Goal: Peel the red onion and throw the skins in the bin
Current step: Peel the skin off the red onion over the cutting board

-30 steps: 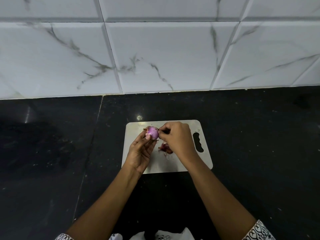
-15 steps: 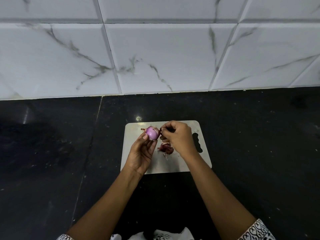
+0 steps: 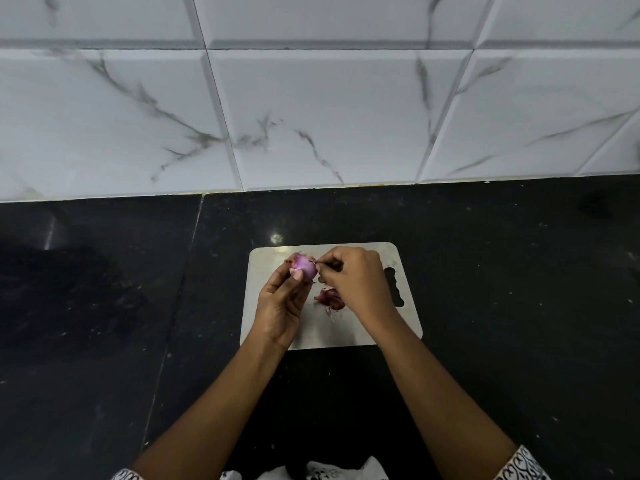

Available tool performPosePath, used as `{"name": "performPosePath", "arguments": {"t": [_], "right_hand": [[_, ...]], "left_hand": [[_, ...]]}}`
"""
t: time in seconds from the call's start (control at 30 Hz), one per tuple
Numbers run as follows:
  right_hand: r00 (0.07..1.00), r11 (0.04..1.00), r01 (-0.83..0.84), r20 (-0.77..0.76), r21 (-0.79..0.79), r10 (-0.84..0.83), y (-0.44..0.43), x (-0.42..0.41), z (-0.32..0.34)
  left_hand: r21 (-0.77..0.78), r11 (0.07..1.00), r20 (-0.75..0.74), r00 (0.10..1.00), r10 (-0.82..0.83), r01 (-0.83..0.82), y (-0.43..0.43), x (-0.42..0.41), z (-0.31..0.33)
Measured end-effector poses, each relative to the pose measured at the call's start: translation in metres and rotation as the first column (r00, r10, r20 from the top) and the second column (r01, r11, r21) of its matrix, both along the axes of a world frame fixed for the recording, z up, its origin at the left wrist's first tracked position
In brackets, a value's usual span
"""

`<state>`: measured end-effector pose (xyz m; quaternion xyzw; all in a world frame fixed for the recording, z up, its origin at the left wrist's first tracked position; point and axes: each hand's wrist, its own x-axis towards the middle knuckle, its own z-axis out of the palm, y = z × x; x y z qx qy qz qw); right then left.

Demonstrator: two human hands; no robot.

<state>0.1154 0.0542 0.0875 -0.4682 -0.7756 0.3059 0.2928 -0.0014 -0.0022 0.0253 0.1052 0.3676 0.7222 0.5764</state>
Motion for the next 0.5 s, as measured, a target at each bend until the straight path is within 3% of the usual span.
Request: {"name": "performPosePath", "arguments": {"t": [0.23, 0.4, 0.5], "right_hand": [[0.989, 0.998, 0.004, 0.146, 0.067, -0.014, 0.0, -0.004, 0.004], [0.995, 0.997, 0.025, 0.099, -0.078, -0.017, 0.018, 0.0, -0.002], [0.992, 0.987, 0.086, 0.1, -0.134, -0.073, 0.028, 0.007, -0.013]], "left_hand": [[-0.001, 1.0, -0.021, 1.0, -0.021, 0.021, -0.002, -0.002, 0.001], [-0.003, 0.997, 0.018, 0.997, -0.079, 0.079, -0.004, -0.002, 0.003], [0.008, 0.994, 0.114, 0.988, -0.108, 0.107, -0.007, -0.002, 0.0]]}}
